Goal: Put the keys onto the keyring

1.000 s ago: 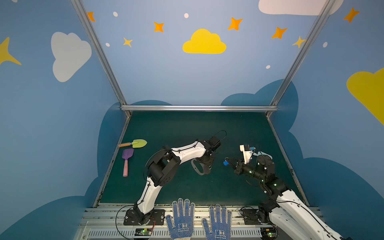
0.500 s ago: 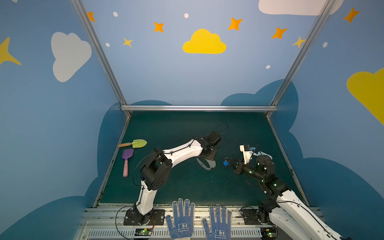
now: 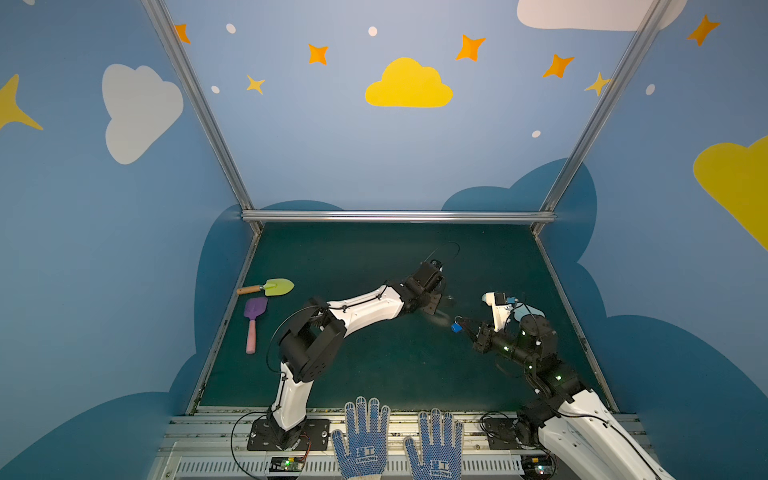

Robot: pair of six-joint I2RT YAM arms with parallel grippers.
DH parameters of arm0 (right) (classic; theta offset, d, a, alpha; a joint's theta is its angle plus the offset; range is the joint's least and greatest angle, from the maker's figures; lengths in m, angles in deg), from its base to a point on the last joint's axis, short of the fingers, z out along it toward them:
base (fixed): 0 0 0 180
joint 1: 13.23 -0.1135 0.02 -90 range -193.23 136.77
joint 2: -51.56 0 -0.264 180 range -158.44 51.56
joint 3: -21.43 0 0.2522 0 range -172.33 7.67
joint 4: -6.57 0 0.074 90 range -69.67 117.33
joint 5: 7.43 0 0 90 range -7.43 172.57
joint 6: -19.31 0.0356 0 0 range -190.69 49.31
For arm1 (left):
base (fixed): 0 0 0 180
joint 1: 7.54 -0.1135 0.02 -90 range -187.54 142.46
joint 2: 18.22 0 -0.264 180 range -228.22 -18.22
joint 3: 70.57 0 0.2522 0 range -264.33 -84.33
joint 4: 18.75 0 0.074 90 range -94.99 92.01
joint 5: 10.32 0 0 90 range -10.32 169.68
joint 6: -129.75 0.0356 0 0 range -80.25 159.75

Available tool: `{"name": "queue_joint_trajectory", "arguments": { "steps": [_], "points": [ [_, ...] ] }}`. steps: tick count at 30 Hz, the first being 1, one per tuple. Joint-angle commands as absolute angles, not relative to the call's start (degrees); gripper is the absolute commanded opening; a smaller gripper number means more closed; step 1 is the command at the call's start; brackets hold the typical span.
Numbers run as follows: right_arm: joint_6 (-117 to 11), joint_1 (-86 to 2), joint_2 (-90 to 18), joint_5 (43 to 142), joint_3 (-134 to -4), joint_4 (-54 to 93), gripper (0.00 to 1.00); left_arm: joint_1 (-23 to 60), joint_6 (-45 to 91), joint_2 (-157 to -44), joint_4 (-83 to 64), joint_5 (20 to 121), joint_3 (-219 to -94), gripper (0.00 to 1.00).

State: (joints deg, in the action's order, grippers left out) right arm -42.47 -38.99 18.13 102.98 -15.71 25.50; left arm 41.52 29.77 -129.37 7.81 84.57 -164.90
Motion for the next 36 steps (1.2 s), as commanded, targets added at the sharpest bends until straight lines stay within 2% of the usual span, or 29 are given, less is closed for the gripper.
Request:
{"name": "queue_joint_trajectory", "arguments": {
  "steps": [1,5,7,9,11,15,26,36],
  "points": [
    [-43.4,-38.7,18.7,102.3,-17.9,27.3,0.0,42.4,28.1,-126.0,5.9,85.9,-157.2,0.04],
    [-43.3,-38.6,18.5,102.4,-17.6,26.9,0.0,43.8,26.2,-121.7,4.7,87.2,-150.9,0.06],
    [-43.1,-38.5,18.4,102.7,-17.5,26.6,0.0,44.1,25.3,-119.7,4.3,87.8,-148.0,0.12],
    [-43.0,-38.5,18.3,102.8,-17.4,26.5,0.0,44.1,24.3,-118.2,4.4,88.6,-145.9,0.25],
    [-42.9,-38.5,18.4,102.9,-17.3,26.5,0.0,44.1,23.2,-116.5,5.2,89.2,-144.6,0.3],
    [-42.5,-38.5,18.8,102.9,-16.9,26.4,0.0,44.0,22.5,-113.9,6.9,87.6,-143.7,0.34],
    [-41.9,-38.5,17.5,103.6,-16.2,27.2,0.0,42.3,20.1,-122.4,18.4,77.8,-155.3,0.33],
    [-42.1,-38.4,18.0,103.2,-15.8,27.1,0.0,42.2,17.6,-131.9,28.7,76.3,-166.8,0.28]
  ]
}}
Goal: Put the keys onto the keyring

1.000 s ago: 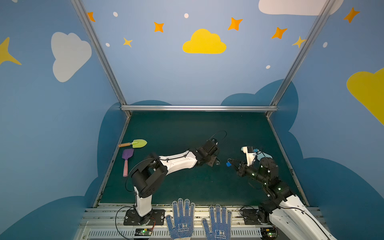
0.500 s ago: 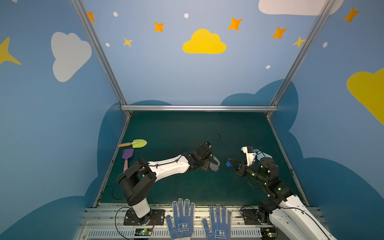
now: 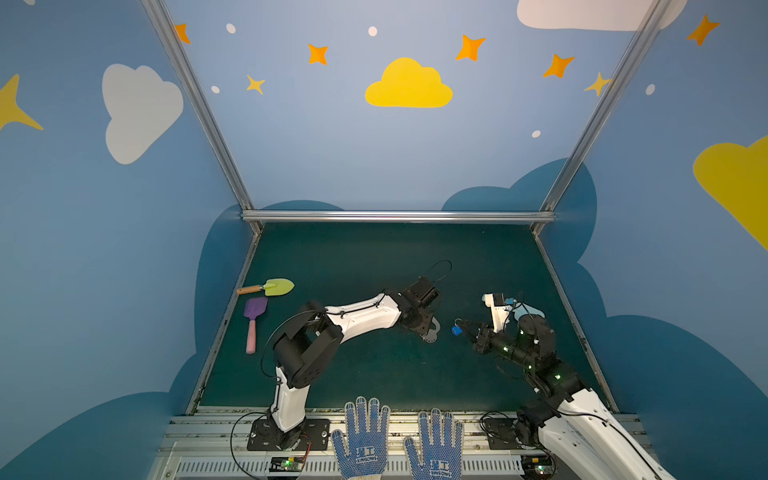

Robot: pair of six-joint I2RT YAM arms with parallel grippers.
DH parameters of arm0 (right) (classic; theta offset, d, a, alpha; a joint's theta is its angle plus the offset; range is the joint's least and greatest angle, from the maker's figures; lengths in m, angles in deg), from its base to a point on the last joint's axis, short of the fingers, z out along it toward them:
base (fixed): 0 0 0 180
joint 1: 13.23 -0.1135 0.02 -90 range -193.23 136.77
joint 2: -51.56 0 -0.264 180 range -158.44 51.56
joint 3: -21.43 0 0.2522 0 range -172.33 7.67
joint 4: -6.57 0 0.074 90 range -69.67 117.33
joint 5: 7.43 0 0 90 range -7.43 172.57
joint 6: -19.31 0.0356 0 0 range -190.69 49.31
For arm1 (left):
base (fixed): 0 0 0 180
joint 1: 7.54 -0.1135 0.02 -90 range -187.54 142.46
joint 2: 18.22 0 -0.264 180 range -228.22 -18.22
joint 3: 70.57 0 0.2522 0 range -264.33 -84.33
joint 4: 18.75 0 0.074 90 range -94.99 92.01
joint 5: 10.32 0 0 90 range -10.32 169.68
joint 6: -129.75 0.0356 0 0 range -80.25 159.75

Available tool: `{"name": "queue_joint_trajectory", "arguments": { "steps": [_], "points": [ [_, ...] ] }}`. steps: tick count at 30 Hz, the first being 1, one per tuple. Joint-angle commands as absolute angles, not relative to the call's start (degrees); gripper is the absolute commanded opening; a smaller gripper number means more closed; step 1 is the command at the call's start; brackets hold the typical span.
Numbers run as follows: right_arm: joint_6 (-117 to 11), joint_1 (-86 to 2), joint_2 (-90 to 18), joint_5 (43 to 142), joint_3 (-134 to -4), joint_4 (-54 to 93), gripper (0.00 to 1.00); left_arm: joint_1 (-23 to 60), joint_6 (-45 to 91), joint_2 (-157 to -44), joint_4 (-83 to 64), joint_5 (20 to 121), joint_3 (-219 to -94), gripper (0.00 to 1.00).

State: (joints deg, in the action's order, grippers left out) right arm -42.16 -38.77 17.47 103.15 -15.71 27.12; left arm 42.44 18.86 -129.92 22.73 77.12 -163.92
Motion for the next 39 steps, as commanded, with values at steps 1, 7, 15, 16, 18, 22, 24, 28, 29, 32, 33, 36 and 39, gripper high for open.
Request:
{"name": "queue_joint_trajectory", "arguments": {
  "steps": [1,7,15,16,18,22,24,28,29,32,33,36,39],
  "points": [
    [-42.2,-38.5,18.1,103.2,-15.8,27.1,0.0,42.1,17.5,-132.8,29.7,76.6,-167.7,0.27],
    [-42.2,-38.4,19.0,103.0,-15.5,27.1,0.0,41.7,16.5,-134.2,31.1,78.1,-168.3,0.18],
    [-42.0,-38.4,18.5,103.1,-15.1,26.4,0.0,41.6,15.7,-130.8,30.6,75.2,-167.4,0.21],
    [-41.9,-38.4,18.5,103.1,-15.0,26.4,0.0,41.6,15.5,-130.1,30.5,74.5,-167.2,0.22],
    [-41.9,-38.4,18.7,103.1,-14.9,26.3,0.0,41.7,15.3,-129.1,30.6,72.7,-167.4,0.24],
    [-41.9,-38.4,18.9,103.0,-14.9,26.4,0.0,41.9,14.7,-129.9,31.8,69.4,-168.5,0.26],
    [-41.8,-38.3,19.1,103.0,-14.9,26.4,0.0,42.2,14.6,-131.0,32.7,69.3,-169.0,0.27],
    [-41.8,-38.3,19.8,102.8,-14.8,27.1,0.0,42.4,14.2,-132.7,33.2,68.2,-169.8,0.27],
    [-41.8,-38.3,20.1,102.7,-14.7,27.2,0.0,42.6,14.1,-133.2,33.5,68.1,-170.1,0.27],
    [-41.9,-38.3,20.6,102.5,-14.7,27.5,0.0,42.6,14.3,-134.4,34.4,68.2,-171.0,0.27],
    [-41.9,-38.3,20.7,102.5,-14.6,27.5,0.0,42.6,14.2,-134.8,34.5,68.2,-171.1,0.26],
    [-42.0,-38.2,20.9,102.4,-14.6,27.6,0.0,42.6,14.2,-135.5,34.6,68.2,-171.5,0.25],
    [-42.0,-38.2,21.1,102.3,-14.5,27.6,0.0,42.7,14.1,-136.0,34.7,68.1,-172.1,0.24]
  ]
}}
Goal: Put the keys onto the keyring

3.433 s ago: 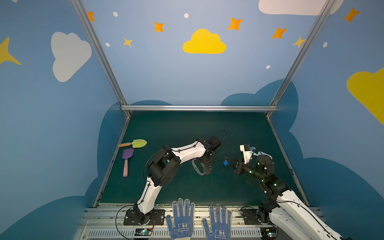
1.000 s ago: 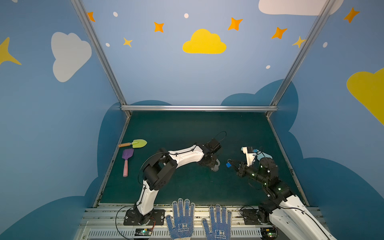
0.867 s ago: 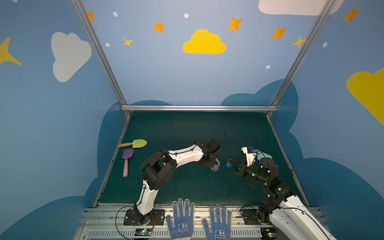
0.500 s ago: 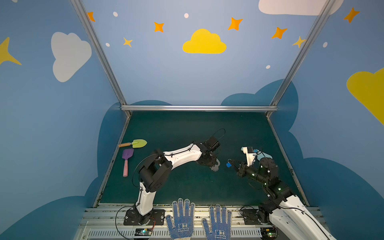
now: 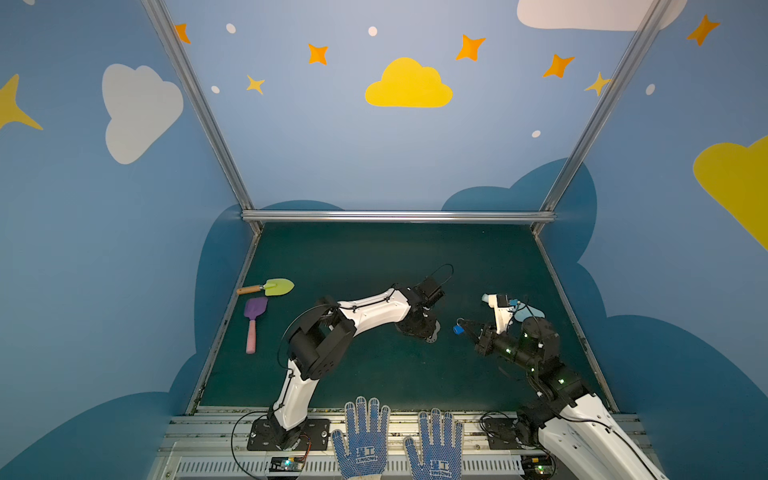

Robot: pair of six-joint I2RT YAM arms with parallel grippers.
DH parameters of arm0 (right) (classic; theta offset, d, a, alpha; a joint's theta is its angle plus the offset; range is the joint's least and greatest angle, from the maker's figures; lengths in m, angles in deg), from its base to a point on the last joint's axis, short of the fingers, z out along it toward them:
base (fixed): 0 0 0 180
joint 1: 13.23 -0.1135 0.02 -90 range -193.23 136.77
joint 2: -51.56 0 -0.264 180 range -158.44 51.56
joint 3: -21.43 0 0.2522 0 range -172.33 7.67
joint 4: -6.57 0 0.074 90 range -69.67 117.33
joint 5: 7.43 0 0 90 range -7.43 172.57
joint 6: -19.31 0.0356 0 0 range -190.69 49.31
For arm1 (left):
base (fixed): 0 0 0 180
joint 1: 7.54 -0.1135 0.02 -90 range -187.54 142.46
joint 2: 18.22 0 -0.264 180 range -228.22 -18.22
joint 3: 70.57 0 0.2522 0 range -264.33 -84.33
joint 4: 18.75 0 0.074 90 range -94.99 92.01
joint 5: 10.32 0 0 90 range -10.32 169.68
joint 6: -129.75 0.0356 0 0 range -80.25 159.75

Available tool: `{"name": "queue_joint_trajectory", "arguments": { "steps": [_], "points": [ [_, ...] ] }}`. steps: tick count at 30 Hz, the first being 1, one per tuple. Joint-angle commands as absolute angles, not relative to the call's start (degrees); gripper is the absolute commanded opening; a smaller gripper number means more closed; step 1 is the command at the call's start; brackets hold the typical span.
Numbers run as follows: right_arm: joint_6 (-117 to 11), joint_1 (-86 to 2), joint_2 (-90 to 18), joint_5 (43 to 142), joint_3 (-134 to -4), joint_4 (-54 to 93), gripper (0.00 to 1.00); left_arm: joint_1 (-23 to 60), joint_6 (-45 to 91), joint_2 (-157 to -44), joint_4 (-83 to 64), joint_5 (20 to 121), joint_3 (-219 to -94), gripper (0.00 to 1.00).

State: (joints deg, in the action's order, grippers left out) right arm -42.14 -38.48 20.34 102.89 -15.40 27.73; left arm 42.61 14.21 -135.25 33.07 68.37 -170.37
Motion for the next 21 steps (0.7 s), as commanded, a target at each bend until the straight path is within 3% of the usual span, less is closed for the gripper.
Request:
{"name": "queue_joint_trajectory", "arguments": {
  "steps": [1,12,15,21],
  "points": [
    [-42.0,-38.2,21.1,102.2,-14.6,27.8,0.0,42.6,14.0,-136.1,34.7,68.2,-172.2,0.23],
    [-42.0,-37.9,21.5,102.2,-14.3,27.9,0.0,42.1,14.3,-137.2,35.0,68.0,-173.2,0.17],
    [-42.1,-37.9,21.4,102.2,-14.3,27.8,0.0,42.1,14.3,-137.2,34.8,68.0,-173.2,0.11],
    [-42.1,-37.7,21.4,102.4,-14.5,27.7,0.0,42.0,14.5,-138.3,35.7,67.9,-174.3,0.18]
  ]
}}
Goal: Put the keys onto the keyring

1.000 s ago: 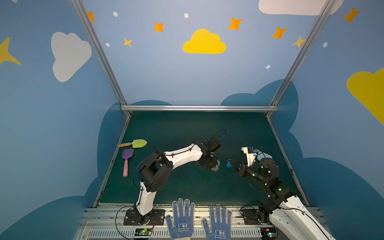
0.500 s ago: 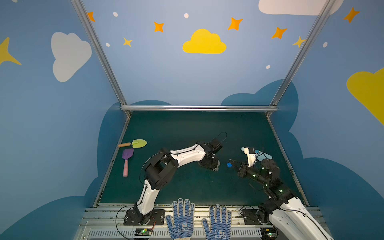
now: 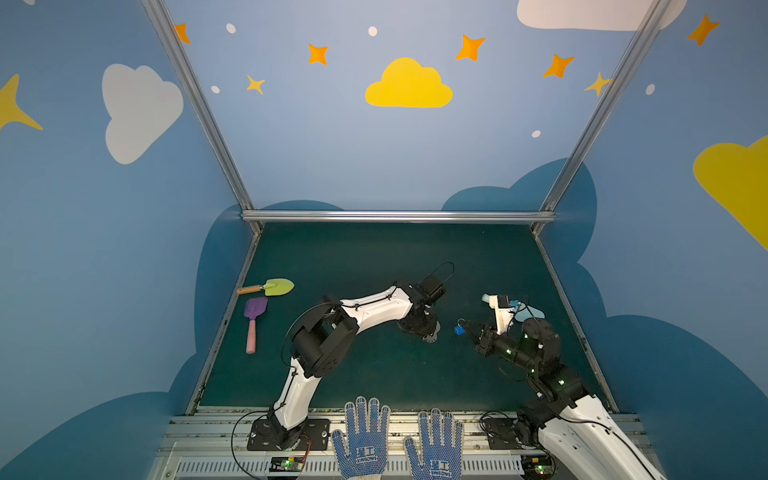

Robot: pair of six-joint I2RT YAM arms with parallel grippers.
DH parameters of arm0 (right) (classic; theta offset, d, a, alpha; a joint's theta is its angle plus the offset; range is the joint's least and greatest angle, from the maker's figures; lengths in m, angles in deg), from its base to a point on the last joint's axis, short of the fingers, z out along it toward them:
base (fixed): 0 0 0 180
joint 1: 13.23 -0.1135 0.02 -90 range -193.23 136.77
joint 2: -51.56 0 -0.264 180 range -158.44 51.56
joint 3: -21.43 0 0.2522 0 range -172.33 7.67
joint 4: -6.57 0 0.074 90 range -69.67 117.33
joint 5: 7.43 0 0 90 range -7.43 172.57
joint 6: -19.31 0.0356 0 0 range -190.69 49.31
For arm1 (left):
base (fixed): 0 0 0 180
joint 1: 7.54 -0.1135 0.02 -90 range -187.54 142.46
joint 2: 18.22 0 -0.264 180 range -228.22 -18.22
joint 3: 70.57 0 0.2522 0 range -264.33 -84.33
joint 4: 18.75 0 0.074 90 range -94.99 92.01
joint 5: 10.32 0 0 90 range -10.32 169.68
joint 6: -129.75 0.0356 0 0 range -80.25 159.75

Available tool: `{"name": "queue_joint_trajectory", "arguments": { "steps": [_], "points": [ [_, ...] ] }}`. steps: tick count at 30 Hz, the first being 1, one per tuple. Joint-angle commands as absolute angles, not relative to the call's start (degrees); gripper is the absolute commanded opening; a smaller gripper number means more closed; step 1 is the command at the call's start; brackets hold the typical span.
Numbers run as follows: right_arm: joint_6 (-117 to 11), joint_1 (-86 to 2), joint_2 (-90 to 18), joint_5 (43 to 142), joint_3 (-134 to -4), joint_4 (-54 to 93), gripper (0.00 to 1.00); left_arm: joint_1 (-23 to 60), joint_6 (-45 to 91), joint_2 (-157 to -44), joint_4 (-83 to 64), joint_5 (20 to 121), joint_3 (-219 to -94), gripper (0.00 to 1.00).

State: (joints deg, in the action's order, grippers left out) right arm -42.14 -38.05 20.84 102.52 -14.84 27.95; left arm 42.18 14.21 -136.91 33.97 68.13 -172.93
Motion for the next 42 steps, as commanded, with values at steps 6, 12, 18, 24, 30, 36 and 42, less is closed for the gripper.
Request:
{"name": "queue_joint_trajectory", "arguments": {
  "steps": [6,12,18,24,30,36,42],
  "points": [
    [-42.1,-37.6,21.7,102.3,-14.6,28.0,0.0,42.0,14.9,-139.2,36.3,67.9,-175.4,0.18],
    [-42.2,-37.3,21.9,102.2,-14.5,28.3,0.0,41.7,15.0,-138.4,36.1,67.9,-175.3,0.04],
    [-42.2,-37.3,21.3,102.3,-14.4,27.7,0.0,41.8,15.7,-133.5,32.1,70.3,-172.2,0.04],
    [-42.0,-37.2,19.9,102.0,-13.6,26.7,0.0,43.0,17.6,-125.0,21.9,76.1,-162.8,0.04],
    [-40.7,-37.2,18.3,101.9,-11.8,24.5,0.0,45.4,20.6,-120.8,10.5,83.7,-152.2,0.04],
    [-40.2,-37.3,17.8,101.9,-11.4,24.1,0.0,46.1,20.6,-122.4,8.9,84.1,-150.1,0.04],
    [-40.5,-37.4,15.7,103.9,-11.1,22.6,0.0,46.9,19.7,-121.0,9.9,83.8,-149.5,0.2]
  ]
}}
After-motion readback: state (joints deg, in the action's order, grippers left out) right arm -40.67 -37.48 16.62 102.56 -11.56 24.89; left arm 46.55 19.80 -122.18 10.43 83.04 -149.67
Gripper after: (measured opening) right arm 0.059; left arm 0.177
